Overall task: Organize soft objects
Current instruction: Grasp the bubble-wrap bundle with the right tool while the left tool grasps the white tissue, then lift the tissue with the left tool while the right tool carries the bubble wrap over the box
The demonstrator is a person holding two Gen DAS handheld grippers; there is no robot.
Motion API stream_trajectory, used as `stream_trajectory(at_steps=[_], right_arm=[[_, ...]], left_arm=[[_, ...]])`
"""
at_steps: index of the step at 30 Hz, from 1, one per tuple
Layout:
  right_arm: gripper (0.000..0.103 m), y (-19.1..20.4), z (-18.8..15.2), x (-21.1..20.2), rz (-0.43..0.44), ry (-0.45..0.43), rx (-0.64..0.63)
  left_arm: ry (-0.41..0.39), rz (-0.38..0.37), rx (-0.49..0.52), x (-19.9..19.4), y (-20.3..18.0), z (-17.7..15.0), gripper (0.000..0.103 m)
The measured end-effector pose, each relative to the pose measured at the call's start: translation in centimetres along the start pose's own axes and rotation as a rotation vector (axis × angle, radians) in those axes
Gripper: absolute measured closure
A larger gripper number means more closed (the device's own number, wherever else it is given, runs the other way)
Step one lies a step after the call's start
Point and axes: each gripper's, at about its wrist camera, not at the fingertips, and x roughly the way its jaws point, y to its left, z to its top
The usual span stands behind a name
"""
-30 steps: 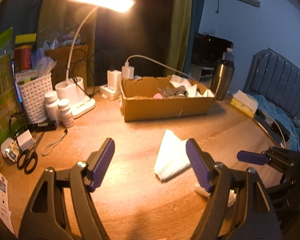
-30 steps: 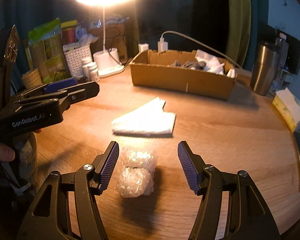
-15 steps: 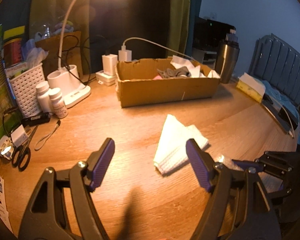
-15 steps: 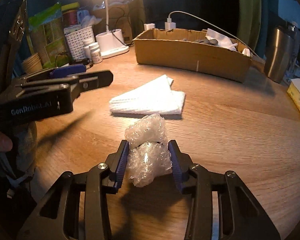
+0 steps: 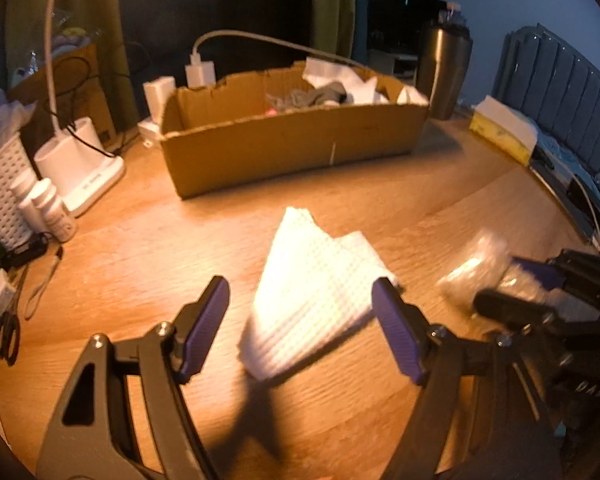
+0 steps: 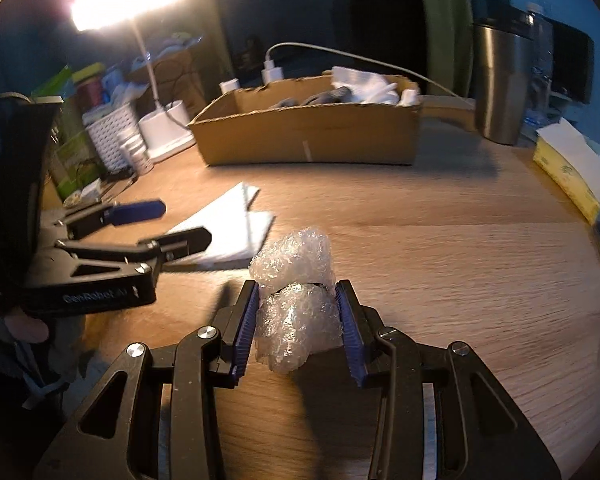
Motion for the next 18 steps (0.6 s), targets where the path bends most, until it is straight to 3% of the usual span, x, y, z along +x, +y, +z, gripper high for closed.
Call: stream_trajectory(at_steps=[6, 10, 15, 18], right_arm=[[0.062, -1.3, 0.3, -0.2, 0.013, -0.01, 0.018], [0.062, -1.4, 0.3, -0.3, 0.023, -0.015, 0.019], [0.062, -1.4, 0.3, -0.3, 0.025, -0.021, 0.021], [0.062, -1.2, 0.2, -0.5, 0.019, -0.024, 0.02]], left_arm=[[0.091, 0.019, 0.03, 2.5, -1.0, 0.1, 0.028], [0.093, 0.002, 0.018, 2.7, -1.0, 0.2, 0.029], [0.09, -0.046, 0.039, 2.4, -1.5, 0.1, 0.064], [0.086, -0.07, 0.061, 2.1, -2.2, 0.2, 0.077]])
